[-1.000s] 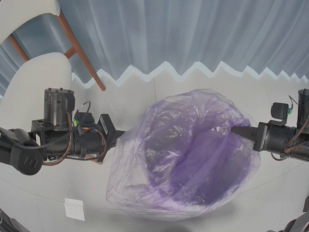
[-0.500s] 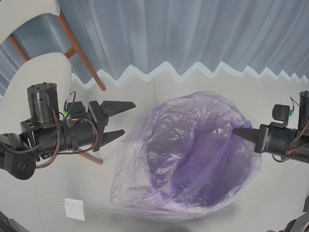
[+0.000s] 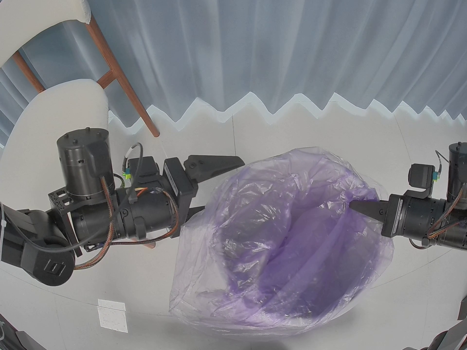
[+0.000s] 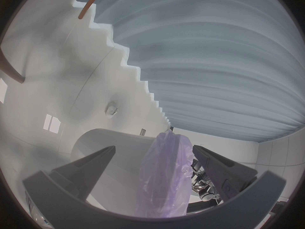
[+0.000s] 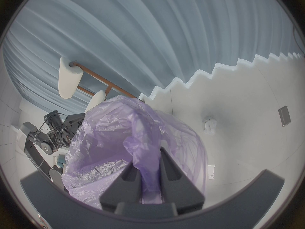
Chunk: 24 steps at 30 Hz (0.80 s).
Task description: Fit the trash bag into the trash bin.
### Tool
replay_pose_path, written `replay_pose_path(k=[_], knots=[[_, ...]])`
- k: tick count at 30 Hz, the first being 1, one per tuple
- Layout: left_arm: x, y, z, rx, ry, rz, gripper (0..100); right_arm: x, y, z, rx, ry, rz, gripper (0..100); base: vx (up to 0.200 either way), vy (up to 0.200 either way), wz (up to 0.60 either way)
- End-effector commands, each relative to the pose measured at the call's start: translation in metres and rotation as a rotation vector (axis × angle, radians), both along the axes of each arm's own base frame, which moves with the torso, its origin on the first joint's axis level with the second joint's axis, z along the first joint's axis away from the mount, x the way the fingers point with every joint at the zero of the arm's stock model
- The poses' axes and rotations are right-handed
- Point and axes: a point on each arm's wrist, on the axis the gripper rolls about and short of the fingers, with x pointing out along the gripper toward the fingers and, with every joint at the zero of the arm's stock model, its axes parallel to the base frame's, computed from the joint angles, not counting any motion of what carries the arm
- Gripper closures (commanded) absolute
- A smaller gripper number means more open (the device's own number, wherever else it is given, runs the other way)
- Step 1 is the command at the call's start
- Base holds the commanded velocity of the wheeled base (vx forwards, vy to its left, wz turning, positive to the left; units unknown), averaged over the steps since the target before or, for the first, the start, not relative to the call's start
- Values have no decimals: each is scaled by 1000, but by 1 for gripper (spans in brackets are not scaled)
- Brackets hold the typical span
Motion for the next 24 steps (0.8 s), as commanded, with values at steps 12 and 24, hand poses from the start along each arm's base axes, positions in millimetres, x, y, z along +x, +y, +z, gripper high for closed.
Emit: replay_pose_path(k=[12, 24], knots=[[18, 12, -5, 7, 10, 73, 100, 2, 1, -2, 0, 8, 0, 100, 0, 0, 0], [28, 15, -13, 16, 26, 93, 100, -2, -1, 6, 73, 19, 9, 100, 0, 0, 0]])
